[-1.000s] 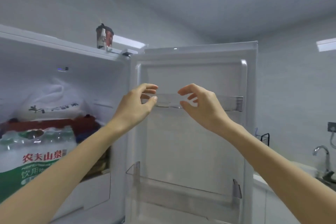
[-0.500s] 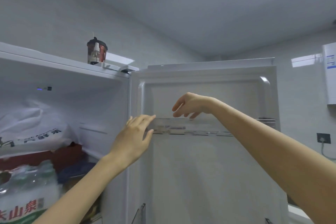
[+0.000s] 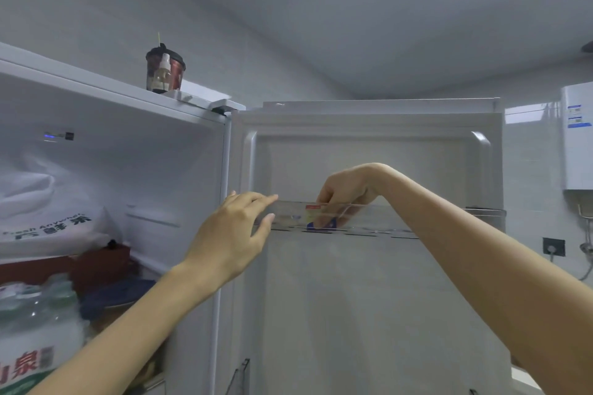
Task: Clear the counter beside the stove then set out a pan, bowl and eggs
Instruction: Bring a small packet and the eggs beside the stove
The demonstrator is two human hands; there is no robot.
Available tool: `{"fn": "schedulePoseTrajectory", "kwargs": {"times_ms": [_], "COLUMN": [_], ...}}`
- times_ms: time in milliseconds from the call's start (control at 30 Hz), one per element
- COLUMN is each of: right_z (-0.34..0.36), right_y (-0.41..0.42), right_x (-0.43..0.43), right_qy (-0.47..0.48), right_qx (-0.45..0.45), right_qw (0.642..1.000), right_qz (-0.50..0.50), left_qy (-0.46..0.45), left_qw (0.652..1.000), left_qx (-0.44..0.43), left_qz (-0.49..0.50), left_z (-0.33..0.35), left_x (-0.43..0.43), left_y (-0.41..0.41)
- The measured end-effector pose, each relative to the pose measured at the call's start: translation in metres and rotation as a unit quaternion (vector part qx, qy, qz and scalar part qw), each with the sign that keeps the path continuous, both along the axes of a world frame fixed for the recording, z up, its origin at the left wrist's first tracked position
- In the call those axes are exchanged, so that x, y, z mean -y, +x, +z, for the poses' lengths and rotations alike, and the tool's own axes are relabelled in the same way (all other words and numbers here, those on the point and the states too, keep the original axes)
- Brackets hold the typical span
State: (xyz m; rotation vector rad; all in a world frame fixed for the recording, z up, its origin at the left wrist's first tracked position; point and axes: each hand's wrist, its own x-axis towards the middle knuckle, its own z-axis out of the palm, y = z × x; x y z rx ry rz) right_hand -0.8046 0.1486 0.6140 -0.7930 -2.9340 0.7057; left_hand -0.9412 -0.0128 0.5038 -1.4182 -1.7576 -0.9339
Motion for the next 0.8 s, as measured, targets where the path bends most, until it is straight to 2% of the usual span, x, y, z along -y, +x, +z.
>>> {"fn": "schedulePoseTrajectory", "kwargs": {"times_ms": [67, 133, 233, 300, 400, 500, 600, 800], "right_z": [-0.001, -0.002, -0.008, -0.015, -0.021, -0.023, -0.023, -0.025], "right_y": [0.003, 0.008, 0.017, 0.020, 0.022, 0.023, 0.021, 0.021], "right_x": [-0.001, -0.002, -0.007, -0.012, -0.016, -0.018, -0.019, -0.019], "right_qy": [0.002, 0.004, 0.101, 0.140, 0.142, 0.153, 0.155, 0.134], "right_qx": [-0.020, -0.082, -0.190, -0.243, -0.279, -0.298, -0.309, -0.316], "right_qw": [1.000, 0.997, 0.976, 0.958, 0.947, 0.939, 0.934, 0.935], "right_qz": [0.008, 0.005, -0.030, -0.056, -0.078, -0.080, -0.086, -0.084], "left_qy": [0.007, 0.010, -0.002, -0.054, -0.167, -0.277, -0.407, -0.476], "left_qw": [1.000, 1.000, 0.994, 0.984, 0.953, 0.930, 0.884, 0.853], "left_qx": [0.004, 0.019, 0.093, 0.149, 0.216, 0.220, 0.223, 0.210], "left_qz": [-0.001, -0.003, -0.049, -0.087, -0.132, -0.102, -0.061, -0.035], "left_z": [0.006, 0.016, 0.043, 0.064, 0.091, 0.106, 0.111, 0.111], "left_x": [0.000, 0.001, -0.003, -0.013, -0.032, -0.052, -0.064, -0.070], "left_y": [0.001, 0.003, 0.006, 0.001, -0.009, -0.017, -0.019, -0.019]}}
